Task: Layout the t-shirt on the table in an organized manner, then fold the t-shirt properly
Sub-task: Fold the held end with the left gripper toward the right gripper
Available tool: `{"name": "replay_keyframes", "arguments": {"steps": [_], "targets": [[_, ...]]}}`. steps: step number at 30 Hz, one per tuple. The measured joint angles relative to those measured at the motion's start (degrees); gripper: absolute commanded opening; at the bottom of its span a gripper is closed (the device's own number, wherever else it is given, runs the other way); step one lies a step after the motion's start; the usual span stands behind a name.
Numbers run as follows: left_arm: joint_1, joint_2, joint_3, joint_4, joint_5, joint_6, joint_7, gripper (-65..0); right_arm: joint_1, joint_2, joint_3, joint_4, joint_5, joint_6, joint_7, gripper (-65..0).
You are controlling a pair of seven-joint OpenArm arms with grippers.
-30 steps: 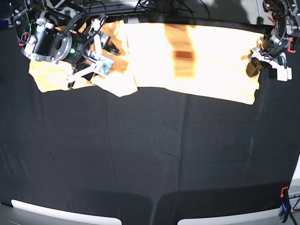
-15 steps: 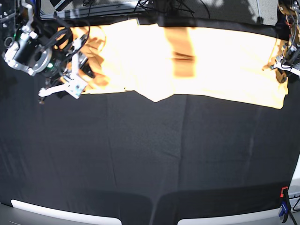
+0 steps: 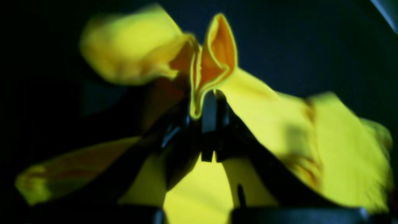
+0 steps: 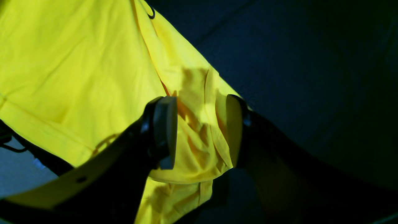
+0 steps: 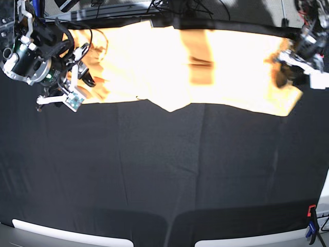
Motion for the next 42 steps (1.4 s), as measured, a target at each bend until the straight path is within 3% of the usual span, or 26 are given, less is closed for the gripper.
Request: {"name": "replay_keyframes", "arguments": {"steps": [4,10,16,20,26,27,29,31,34,38,42], "targets": [[0.55,0.90,4.22,1.25,-7.10,-0.98,3.58,-65.0,2.36,0.00,-0.04,-2.78,-0.02,-0.02,0.17,-40.2],[0.55,0.81,18.75,1.25,-8.02,-0.76,5.77,-65.0,7.06,-0.02,-0.04,-5.46,0.00,-0.02,0.11,-40.2],[-0.22,0.76,32.15,1.22,-3.26,-0.59,-0.17,-65.0,8.26,0.00,-0.02,-5.81,-0.22,-0.02,0.17,-40.2],[-0.22,0.63,39.15,1.22,-0.26,2.29,-5.20,-65.0,8.24,-0.02,-0.02,-6.86,-4.74,-2.16,0.15,-40.2],[-0.74,0.48,44.41,1.22,3.91,4.42,-7.98,-65.0,8.24,-0.02,-0.02,-11.76,-6.45,-2.84,-0.44,-40.2],[-1.16,0.48,45.07,1.22,3.87,4.42,-7.98,-58.6,8.24,-0.02,-0.02,-12.57,-6.45,-2.82,-0.44,-40.2],[-2.36,0.48,46.53,1.22,3.58,4.26,-7.96,-39.7,8.24,-0.02,-0.02,-13.75,-6.45,-2.84,-0.46,-40.2],[-3.96,0.48,48.63,1.22,3.65,3.30,-8.00,-30.3,8.24,0.00,-0.02,-14.27,-6.27,-2.82,-0.44,-40.2],[-6.78,0.61,52.13,1.22,3.61,-0.98,-8.02,-30.2,8.26,-0.04,-0.02,-14.34,-5.97,-2.82,-0.42,-40.2],[-9.14,2.51,52.30,1.33,3.61,-0.96,-7.41,-30.2,8.24,-0.02,-0.02,-14.34,-5.97,-2.82,-0.85,-40.1],[-10.34,2.71,49.72,3.04,3.65,-0.81,-1.60,-30.2,8.24,0.00,0.00,-14.34,-5.97,-2.82,-1.99,-40.2]]}}
